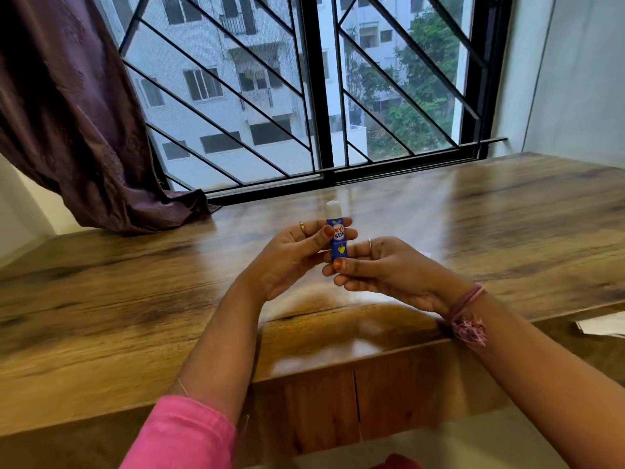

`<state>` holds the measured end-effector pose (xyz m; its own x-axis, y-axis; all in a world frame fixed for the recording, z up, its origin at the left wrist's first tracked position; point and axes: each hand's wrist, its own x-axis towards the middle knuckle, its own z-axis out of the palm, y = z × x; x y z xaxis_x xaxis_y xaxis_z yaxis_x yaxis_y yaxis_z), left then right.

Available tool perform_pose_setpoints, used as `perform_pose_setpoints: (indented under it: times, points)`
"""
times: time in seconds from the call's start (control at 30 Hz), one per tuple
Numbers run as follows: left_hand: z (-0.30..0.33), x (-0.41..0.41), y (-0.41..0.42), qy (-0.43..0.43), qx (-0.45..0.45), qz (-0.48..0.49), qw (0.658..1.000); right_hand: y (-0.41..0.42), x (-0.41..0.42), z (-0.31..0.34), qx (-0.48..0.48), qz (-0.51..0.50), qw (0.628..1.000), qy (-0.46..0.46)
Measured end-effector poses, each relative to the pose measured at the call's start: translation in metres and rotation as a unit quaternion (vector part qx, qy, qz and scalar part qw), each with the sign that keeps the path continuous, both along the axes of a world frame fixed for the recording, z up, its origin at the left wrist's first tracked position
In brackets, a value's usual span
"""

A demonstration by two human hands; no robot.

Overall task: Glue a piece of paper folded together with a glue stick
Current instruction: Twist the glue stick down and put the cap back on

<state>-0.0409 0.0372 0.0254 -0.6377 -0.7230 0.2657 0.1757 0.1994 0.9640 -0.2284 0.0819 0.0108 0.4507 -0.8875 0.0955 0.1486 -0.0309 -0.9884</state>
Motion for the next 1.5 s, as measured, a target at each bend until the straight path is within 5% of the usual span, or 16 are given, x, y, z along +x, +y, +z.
perform_pose_setpoints:
  times: [0.57,0.8,1.03,1.27,1.5]
  points:
    - [-0.001,-0.004,0.007,-0.071,-0.089,0.08,0.99,0.005,0.013,-0.006,-0.121,-0.177,0.966,0.143]
    - [-0.002,-0.001,0.003,-0.067,-0.08,0.065,0.992,0.005,0.011,-0.007,-0.083,-0.07,0.99,0.085]
    - [-0.003,-0.004,0.004,-0.067,-0.079,0.067,0.992,0.004,0.012,-0.007,-0.119,-0.17,0.966,0.151]
    - [-0.004,0.0,0.0,-0.065,-0.069,0.065,0.993,0.006,0.007,-0.008,-0.068,-0.075,0.992,0.078]
    - [-0.004,-0.001,0.0,-0.084,-0.079,0.056,0.992,0.003,0.011,-0.008,-0.113,-0.18,0.965,0.155]
